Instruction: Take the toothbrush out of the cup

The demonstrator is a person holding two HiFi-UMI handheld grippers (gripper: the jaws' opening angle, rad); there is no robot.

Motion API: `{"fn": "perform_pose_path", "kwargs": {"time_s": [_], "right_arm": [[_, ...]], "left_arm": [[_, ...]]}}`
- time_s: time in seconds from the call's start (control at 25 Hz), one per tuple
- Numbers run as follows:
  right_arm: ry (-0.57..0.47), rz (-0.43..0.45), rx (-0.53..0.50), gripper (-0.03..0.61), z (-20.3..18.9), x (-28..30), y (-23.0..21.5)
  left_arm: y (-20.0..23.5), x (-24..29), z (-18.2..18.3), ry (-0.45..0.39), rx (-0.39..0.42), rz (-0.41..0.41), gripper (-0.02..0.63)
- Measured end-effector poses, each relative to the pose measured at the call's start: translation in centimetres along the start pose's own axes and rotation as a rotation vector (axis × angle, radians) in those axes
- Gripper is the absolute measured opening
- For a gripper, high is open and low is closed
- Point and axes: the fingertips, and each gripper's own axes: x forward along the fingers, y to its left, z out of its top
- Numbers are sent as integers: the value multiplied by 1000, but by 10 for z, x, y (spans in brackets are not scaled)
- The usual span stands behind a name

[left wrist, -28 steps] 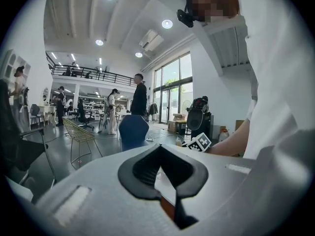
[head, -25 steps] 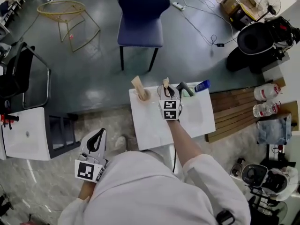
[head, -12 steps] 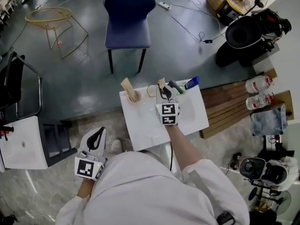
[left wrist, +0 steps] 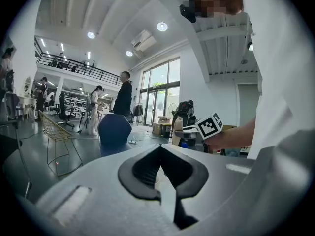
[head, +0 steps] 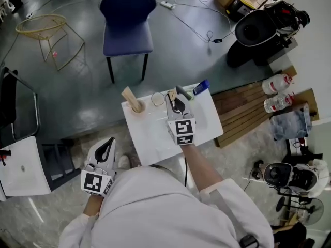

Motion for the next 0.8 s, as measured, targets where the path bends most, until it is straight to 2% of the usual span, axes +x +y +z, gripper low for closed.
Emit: {"fn": "perform_pose_path", "kwargs": {"time_s": [0.8], "right_arm": [[-83,1,36,23,45,-75,5]], "left_arm": [[0,21,-13,13,3,-53,5]]}}
